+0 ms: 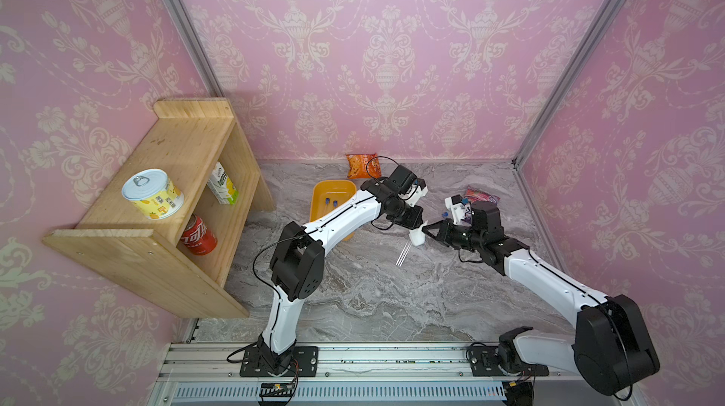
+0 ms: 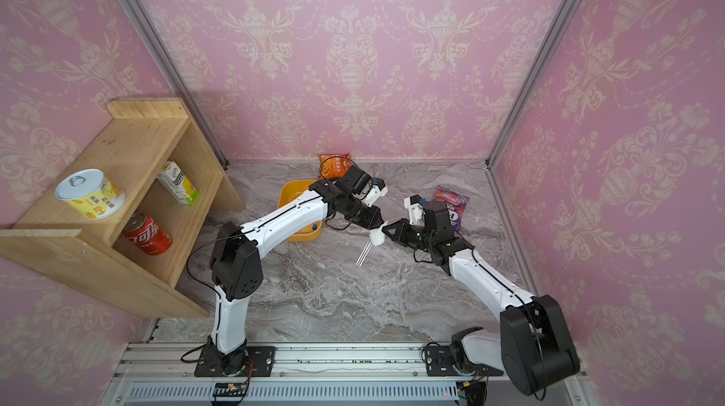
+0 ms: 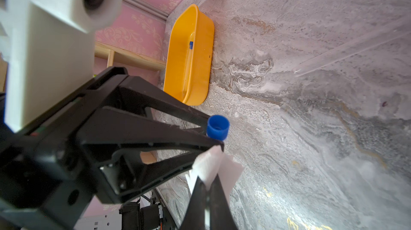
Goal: Wipe the exteriors of test tubes
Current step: Wipe the dirt from the test tube.
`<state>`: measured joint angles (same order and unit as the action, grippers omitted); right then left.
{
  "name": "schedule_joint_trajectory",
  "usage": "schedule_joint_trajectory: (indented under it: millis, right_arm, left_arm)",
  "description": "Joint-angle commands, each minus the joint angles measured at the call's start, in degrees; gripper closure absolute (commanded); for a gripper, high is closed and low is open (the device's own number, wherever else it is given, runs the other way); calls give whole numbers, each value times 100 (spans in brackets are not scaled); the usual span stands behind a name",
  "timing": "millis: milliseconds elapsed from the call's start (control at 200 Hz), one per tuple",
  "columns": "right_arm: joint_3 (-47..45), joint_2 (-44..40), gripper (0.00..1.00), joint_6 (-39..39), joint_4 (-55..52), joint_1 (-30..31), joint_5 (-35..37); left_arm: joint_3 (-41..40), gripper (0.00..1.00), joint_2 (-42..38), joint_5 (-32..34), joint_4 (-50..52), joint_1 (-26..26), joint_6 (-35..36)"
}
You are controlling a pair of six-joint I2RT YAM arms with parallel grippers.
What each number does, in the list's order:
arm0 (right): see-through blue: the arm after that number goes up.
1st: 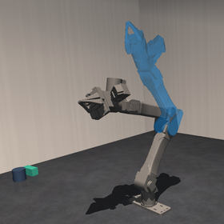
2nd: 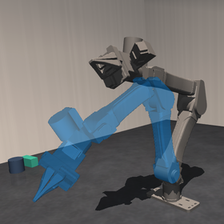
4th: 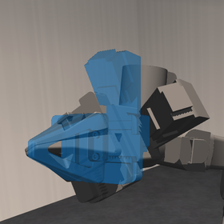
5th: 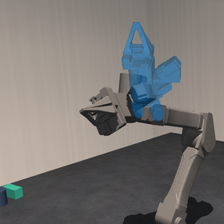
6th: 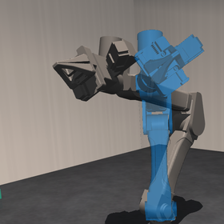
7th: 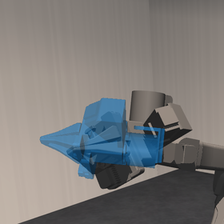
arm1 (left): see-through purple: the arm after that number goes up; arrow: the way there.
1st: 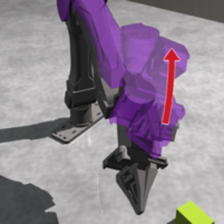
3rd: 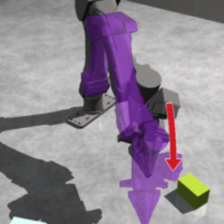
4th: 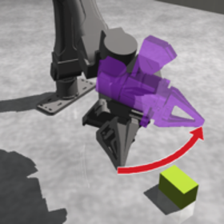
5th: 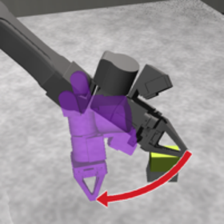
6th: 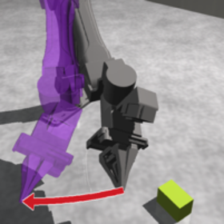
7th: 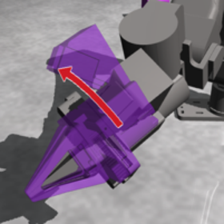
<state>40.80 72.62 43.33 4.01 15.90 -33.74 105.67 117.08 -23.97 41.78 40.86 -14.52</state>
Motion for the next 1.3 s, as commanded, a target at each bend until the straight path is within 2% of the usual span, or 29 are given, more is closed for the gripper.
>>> schedule_joint_trajectory:
  millis: [0,395,776,971,1296]
  right_arm:
    - [-52,40,100,-79,-49,74,45]
    - [-511,-119,100,111,-33,429,253]
    - [-991,-513,100,407,-4,1088,673]
    - [-824,-670,100,129,-398,1010,868]
    - [-88,-484,100,-342,-681,254,534]
  left_arm:
    - [-15,80,-177,-178,-12,-20,-89]
    - [94,80,-124,-214,23,-19,-105]
    - [159,80,-97,-249,33,-21,-103]
    - [174,80,-90,-318,39,-18,-122]
    - [118,81,-150,-363,76,-17,-126]
